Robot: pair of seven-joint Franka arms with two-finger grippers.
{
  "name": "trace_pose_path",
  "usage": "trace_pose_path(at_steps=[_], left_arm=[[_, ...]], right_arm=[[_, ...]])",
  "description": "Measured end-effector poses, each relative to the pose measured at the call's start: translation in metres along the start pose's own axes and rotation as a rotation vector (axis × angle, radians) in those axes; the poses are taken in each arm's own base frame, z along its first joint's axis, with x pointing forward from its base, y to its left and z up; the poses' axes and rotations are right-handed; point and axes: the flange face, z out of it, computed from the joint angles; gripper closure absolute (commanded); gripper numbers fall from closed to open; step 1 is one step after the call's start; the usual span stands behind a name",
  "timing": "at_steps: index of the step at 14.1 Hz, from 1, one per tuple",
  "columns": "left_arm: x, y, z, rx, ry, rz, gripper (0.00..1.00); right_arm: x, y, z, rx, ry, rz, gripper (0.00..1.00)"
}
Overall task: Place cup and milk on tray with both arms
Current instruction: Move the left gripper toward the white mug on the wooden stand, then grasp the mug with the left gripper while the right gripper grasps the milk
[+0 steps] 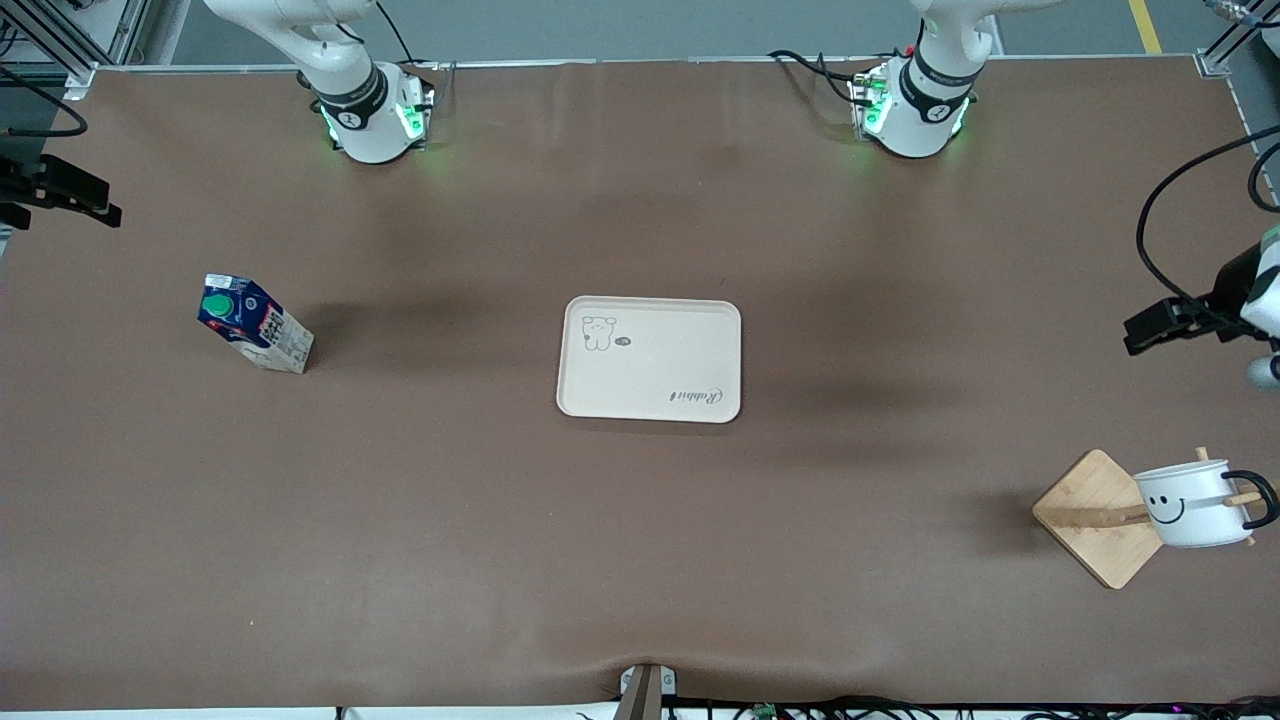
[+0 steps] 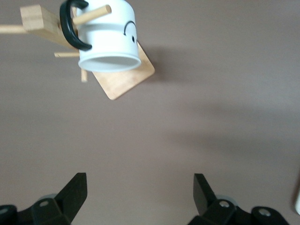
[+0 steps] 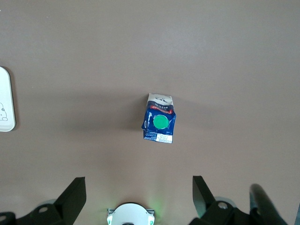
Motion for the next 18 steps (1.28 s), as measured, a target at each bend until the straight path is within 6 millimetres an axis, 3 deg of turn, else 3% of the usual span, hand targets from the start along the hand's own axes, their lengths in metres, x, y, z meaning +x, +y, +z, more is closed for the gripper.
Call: trace_pose_path(at_steps=[7, 12, 14, 18], left_arm=[[0.014, 0.013, 0.067, -0.027, 0.177, -0.029, 0.00], [0.005, -0.010, 0.127, -0.062, 0.352, -0.081, 0.00], [0.000, -0.010, 0.140, -0.074, 0.380, -0.099, 0.00], [-0.002, -0.006, 0.146, -0.096, 0.457, -0.111, 0.00]], right_arm=[[0.003, 0.000, 0.000, -0.002, 0.007, 0.001, 0.00], [0.013, 0.000, 0.002, -0.005, 0.008, 0.000, 0.00], [0.017, 0.000, 0.001, -0.006, 0.009, -0.001, 0.00], [0.023, -0.001, 0.008, -0.006, -0.006, -0.002, 0.00]])
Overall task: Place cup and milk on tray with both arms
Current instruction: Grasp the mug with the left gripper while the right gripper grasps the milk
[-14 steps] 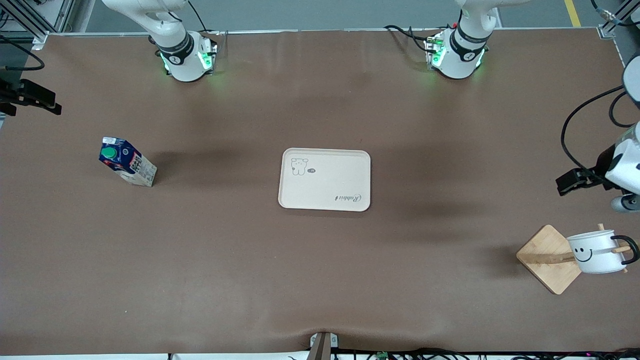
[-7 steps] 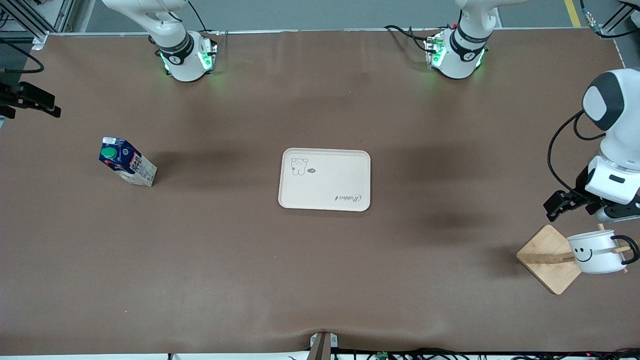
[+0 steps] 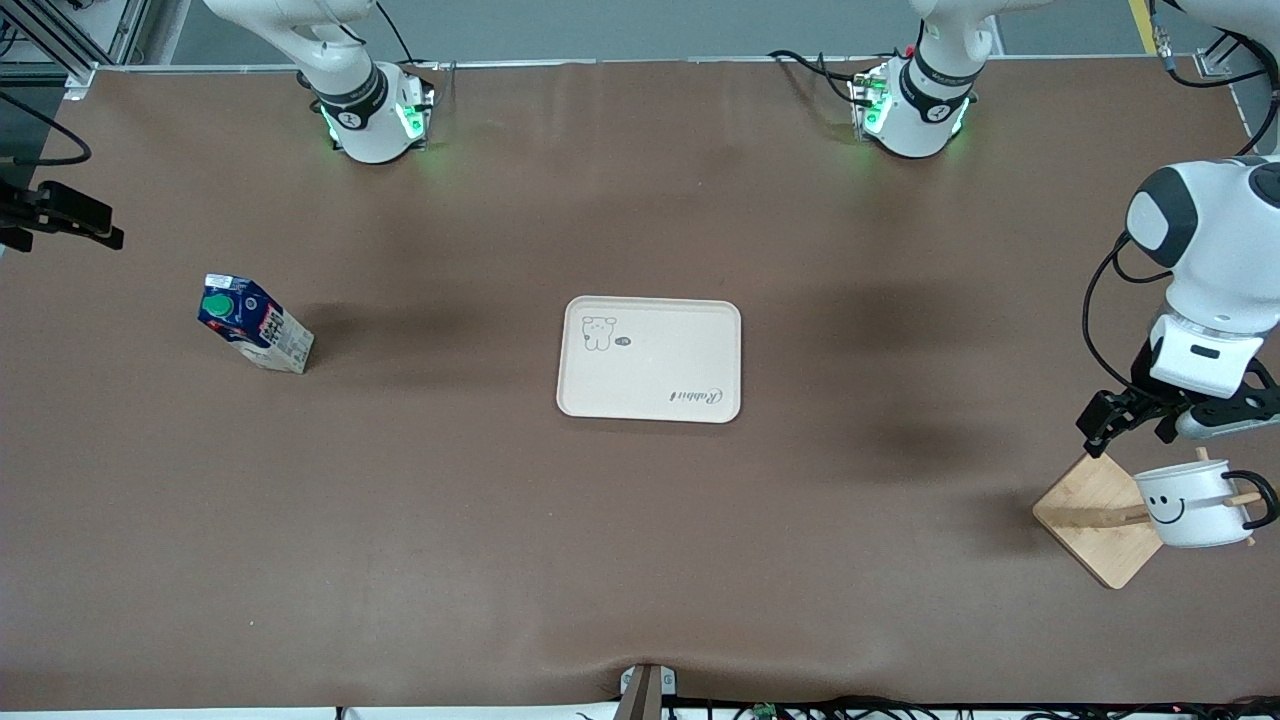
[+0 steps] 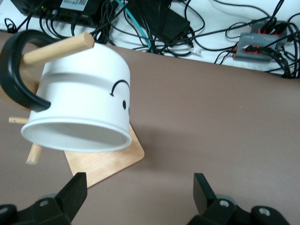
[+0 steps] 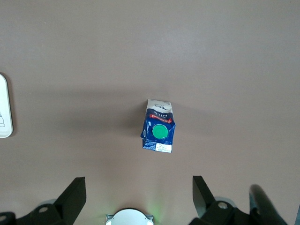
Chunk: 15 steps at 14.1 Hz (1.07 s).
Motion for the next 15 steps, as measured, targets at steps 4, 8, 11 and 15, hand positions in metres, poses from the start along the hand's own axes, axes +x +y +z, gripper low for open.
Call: trace_pose_path(at_steps=[4, 8, 11, 15], left_arm=[[-0.001, -0.002, 0.013, -0.015, 0.049, -0.005, 0.00], [-0.005, -0.005, 0.029, -0.018, 0.060, -0.008, 0.00], [0.001, -0.018, 0.033, 0.005, 0.076, 0.014, 0.00], [0.008, -0.026, 0.042, 0.014, 0.089, 0.018, 0.06]], right_arm=[[0.002, 0.000, 0.003, 0.000, -0.006, 0.000, 0.00], [0.012, 0.000, 0.017, 0.001, -0.033, 0.000, 0.00], [0.035, 0.001, 0.051, 0.002, -0.096, -0.001, 0.00], [0.060, 0.003, 0.093, -0.001, -0.166, -0.013, 0.00]])
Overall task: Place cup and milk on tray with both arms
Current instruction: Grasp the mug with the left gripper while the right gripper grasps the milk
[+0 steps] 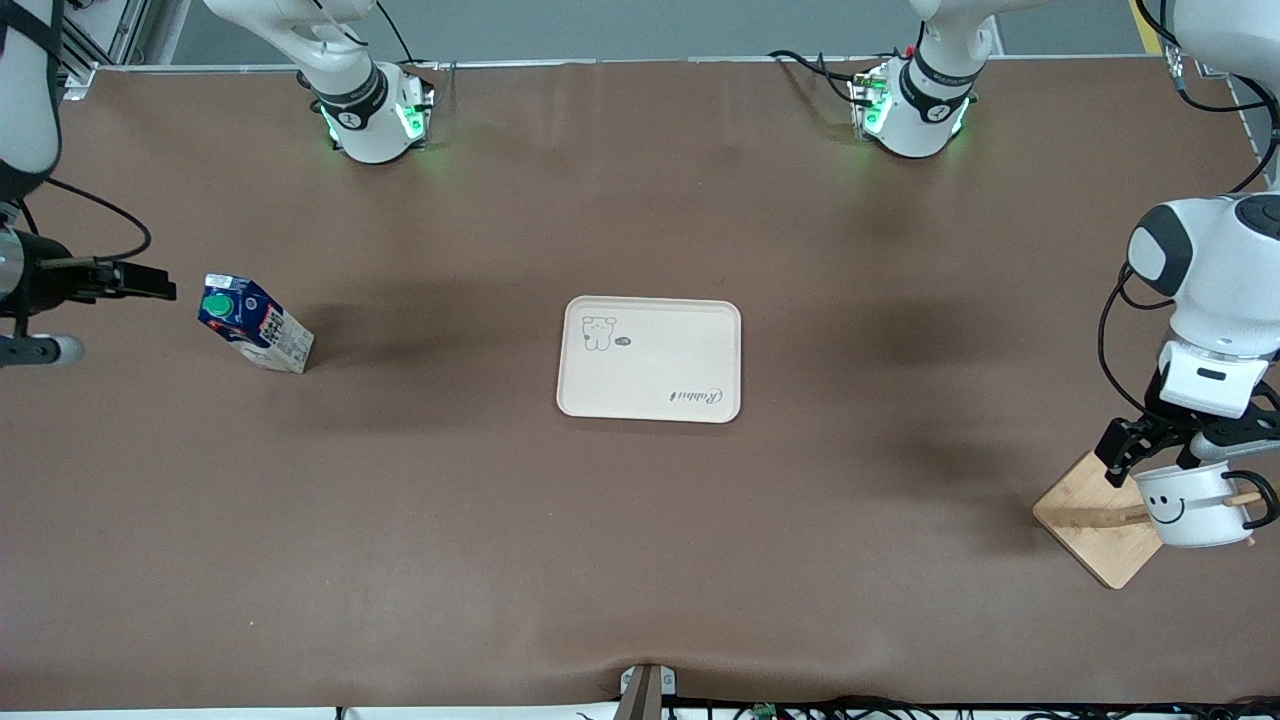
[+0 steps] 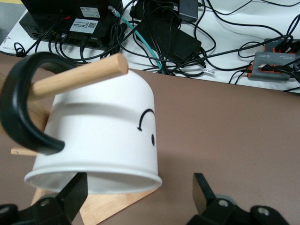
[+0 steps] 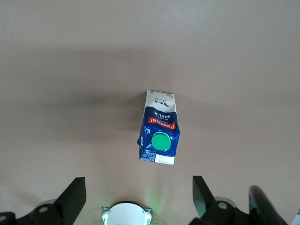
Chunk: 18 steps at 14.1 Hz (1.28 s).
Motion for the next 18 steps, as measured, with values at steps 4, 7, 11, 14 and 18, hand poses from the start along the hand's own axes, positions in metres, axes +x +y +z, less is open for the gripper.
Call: trace_pose_path(at_steps=[4, 7, 11, 14, 18], left_arm=[[0.006, 0.002, 0.007, -0.005, 0.010, 0.001, 0.17], [0.008, 0.007, 0.013, -0.011, 0.011, 0.004, 0.33], [0.007, 0.009, 0.018, -0.014, 0.008, 0.007, 0.64], [0.009, 0.009, 0.017, -0.014, 0.014, 0.009, 0.90], [0.016, 0.012, 0.011, -0.017, 0.040, 0.020, 1.00]], right_arm=[[0.012, 0.029, 0.012, 0.010, 0.041, 0.040, 0.00], [0.021, 0.032, 0.058, 0.023, -0.019, 0.041, 0.00], [0.025, 0.040, 0.107, 0.034, -0.053, 0.053, 0.00], [0.018, 0.042, 0.140, 0.039, -0.048, 0.059, 0.00], [-0.005, 0.037, 0.173, 0.052, -0.080, 0.058, 0.00]])
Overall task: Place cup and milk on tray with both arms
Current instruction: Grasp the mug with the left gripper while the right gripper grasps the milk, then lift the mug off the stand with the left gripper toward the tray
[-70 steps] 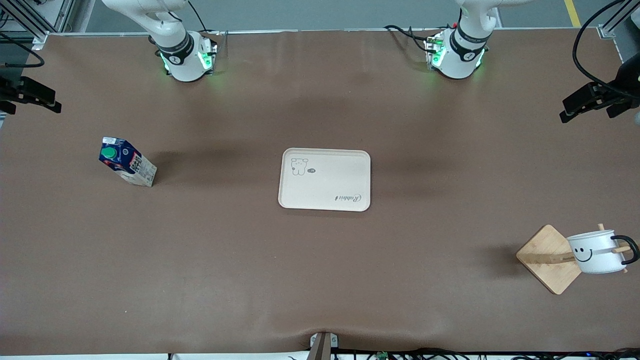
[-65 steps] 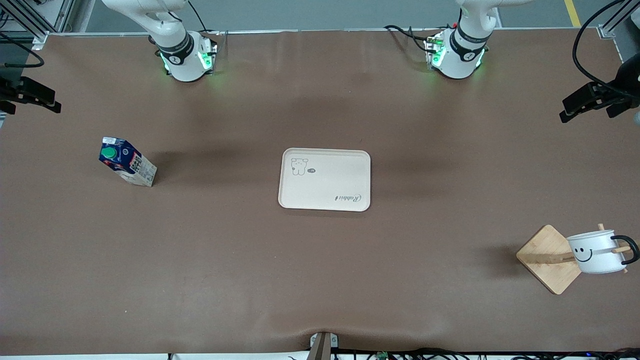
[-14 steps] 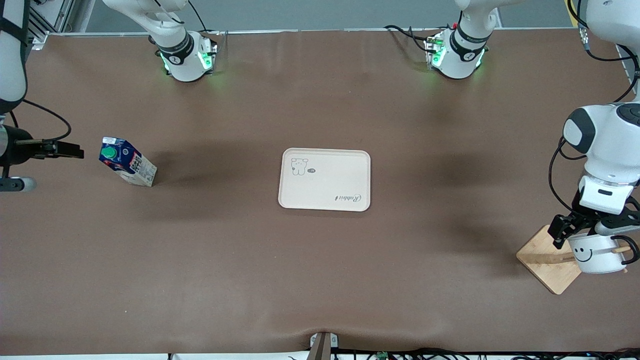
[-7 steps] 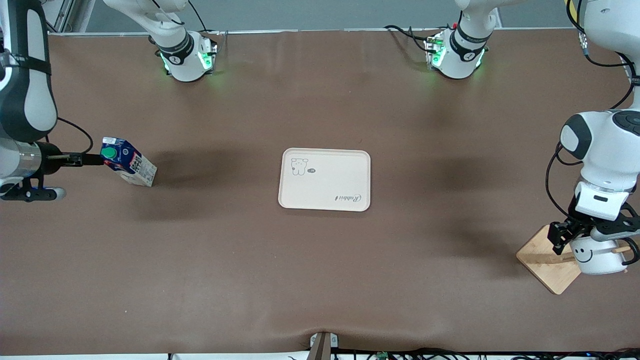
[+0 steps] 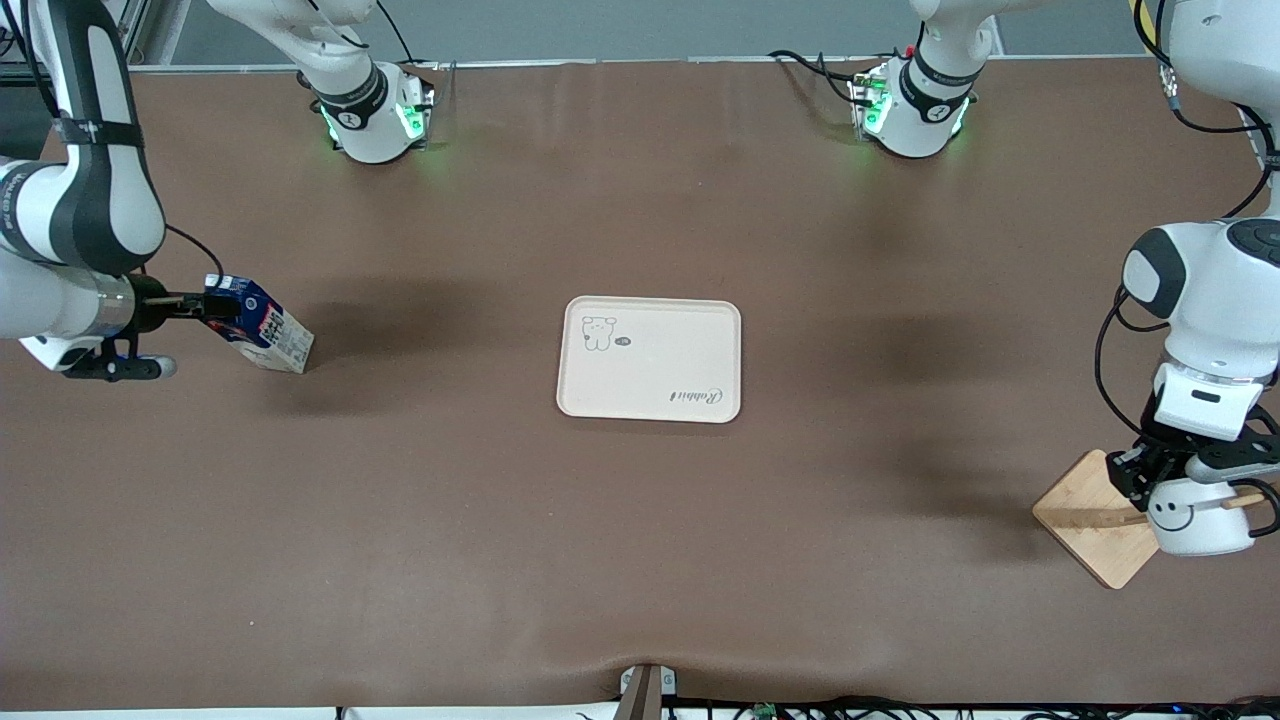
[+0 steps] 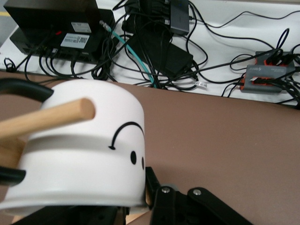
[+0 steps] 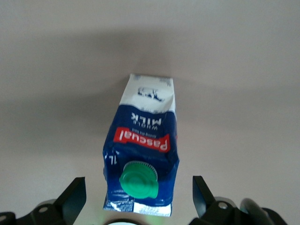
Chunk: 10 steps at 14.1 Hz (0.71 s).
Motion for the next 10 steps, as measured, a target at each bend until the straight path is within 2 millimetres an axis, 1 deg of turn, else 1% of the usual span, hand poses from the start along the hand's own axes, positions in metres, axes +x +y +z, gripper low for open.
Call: trace_pose_path(at_steps=[4, 5, 6, 7, 8, 9, 10], left_arm=[[0.003, 0.013, -0.003, -0.012, 0.007, 0.015, 1.00], [0.003, 0.016, -0.004, -0.014, 0.008, 0.019, 1.00], [0.003, 0.020, -0.005, -0.017, 0.008, 0.023, 1.00], [0.004, 0.023, -0.007, -0.019, 0.004, 0.027, 1.00], [0.005, 0.026, -0.010, -0.017, -0.005, 0.031, 1.00], [0.005, 0.029, -0.014, -0.013, -0.024, 0.036, 1.00], [0.005, 0.033, -0.019, -0.010, -0.045, 0.043, 1.00]], right_arm=[[-0.007, -0.002, 0.019, 0.005, -0.014, -0.001, 0.00], [-0.006, -0.002, 0.025, 0.004, -0.009, -0.001, 0.06], [-0.006, -0.001, 0.031, 0.004, -0.004, 0.000, 0.27], [-0.007, 0.000, 0.037, 0.006, -0.005, 0.004, 0.46], [-0.007, 0.002, 0.040, 0.007, -0.006, 0.007, 0.68], [-0.008, 0.003, 0.041, 0.009, -0.005, 0.010, 0.81], [-0.008, 0.004, 0.039, 0.011, 0.000, 0.012, 0.90]])
